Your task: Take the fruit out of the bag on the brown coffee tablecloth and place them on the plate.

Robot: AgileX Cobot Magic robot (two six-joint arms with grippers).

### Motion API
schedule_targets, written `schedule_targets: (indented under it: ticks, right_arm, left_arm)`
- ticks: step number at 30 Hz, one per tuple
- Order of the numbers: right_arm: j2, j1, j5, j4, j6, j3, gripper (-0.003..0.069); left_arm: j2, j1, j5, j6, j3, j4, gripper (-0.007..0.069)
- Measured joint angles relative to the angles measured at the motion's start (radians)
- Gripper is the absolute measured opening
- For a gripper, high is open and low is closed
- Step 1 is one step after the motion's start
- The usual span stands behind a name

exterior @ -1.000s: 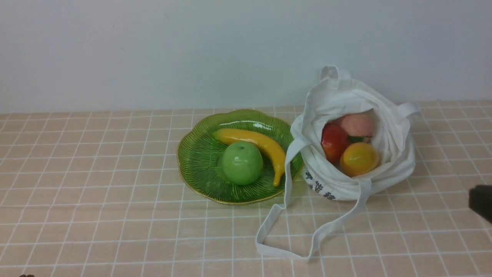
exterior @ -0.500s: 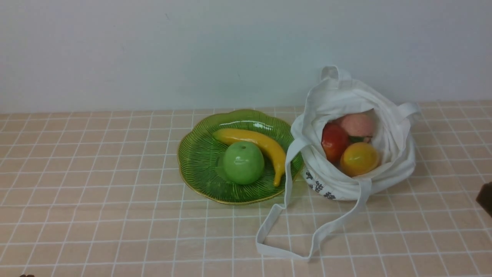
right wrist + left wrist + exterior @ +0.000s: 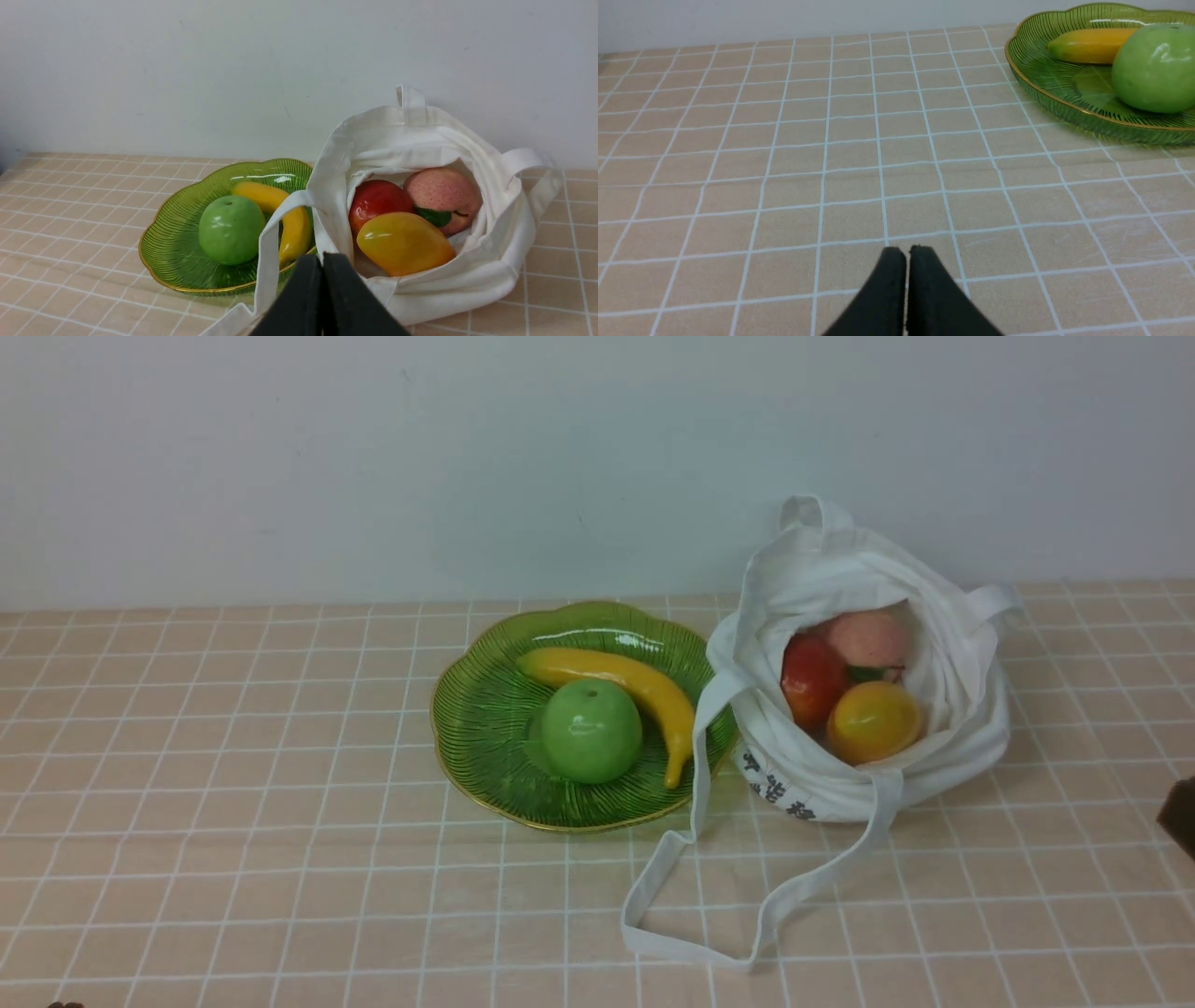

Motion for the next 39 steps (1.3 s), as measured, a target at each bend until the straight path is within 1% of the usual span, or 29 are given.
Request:
schedule_targets:
  ticks: [3,6,7,9,10,12,13,15,19,23,26,29,30,31,33,39]
  right_arm:
    - [-0.005,0.0,-0.02,-0.055,0.018,0.015,-0.0014]
    - [-0.036,0.0,-0.039,-0.173,0.094,0.054,-0.0014]
    - [-0.066,0.0,-0.052,-0.242,0.163,0.086,-0.0014]
    - [-0.11,-0.001,-0.072,-0.313,0.226,0.128,-0.0014]
    - [-0.152,-0.006,-0.085,-0.366,0.29,0.165,-0.0014]
    - [-0.219,-0.039,-0.095,-0.423,0.358,0.219,-0.0014]
    - [-0.233,-0.043,-0.095,-0.426,0.363,0.219,-0.0014]
    - [-0.3,-0.091,-0.097,-0.446,0.406,0.266,-0.0014]
    - [-0.406,-0.196,-0.098,-0.455,0.43,0.346,-0.0014]
    - [-0.419,-0.237,-0.074,-0.456,0.434,0.38,-0.0014]
    - [-0.419,-0.236,-0.03,-0.456,0.434,0.382,-0.0014]
    - [-0.419,-0.207,0.029,-0.464,0.434,0.381,-0.0014]
    - [-0.419,-0.204,0.03,-0.464,0.434,0.381,-0.0014]
    - [-0.419,-0.177,0.037,-0.473,0.434,0.38,-0.0014]
    - [-0.419,-0.154,0.04,-0.478,0.434,0.38,-0.0014]
    - [-0.419,-0.143,0.044,-0.482,0.434,0.379,-0.0014]
  left_arm:
    - [0.0,0.0,0.0,0.0,0.0,0.0,-0.0008]
    - [0.0,0.0,0.0,0.0,0.0,0.0,-0.0008]
    - [0.0,0.0,0.0,0.0,0.0,0.0,-0.0008]
    - [0.0,0.0,0.0,0.0,0.0,0.0,-0.0008]
    - [0.0,0.0,0.0,0.0,0.0,0.0,-0.0008]
    - [0.0,0.0,0.0,0.0,0.0,0.0,-0.0008]
    - [0.0,0.0,0.0,0.0,0.0,0.0,-0.0008]
    - [0.0,0.0,0.0,0.0,0.0,0.0,-0.0008]
    - [0.0,0.0,0.0,0.0,0.0,0.0,-0.0008]
    - [0.0,0.0,0.0,0.0,0.0,0.0,-0.0008]
    - [0.0,0.0,0.0,0.0,0.0,0.0,-0.0008]
    - [0.0,0.0,0.0,0.0,0.0,0.0,-0.0008]
    - [0.0,0.0,0.0,0.0,0.0,0.0,-0.0008]
    - [0.0,0.0,0.0,0.0,0.0,0.0,-0.0008]
    - [0.0,0.0,0.0,0.0,0.0,0.0,-0.0008]
    - [0.0,0.0,0.0,0.0,0.0,0.0,-0.0008]
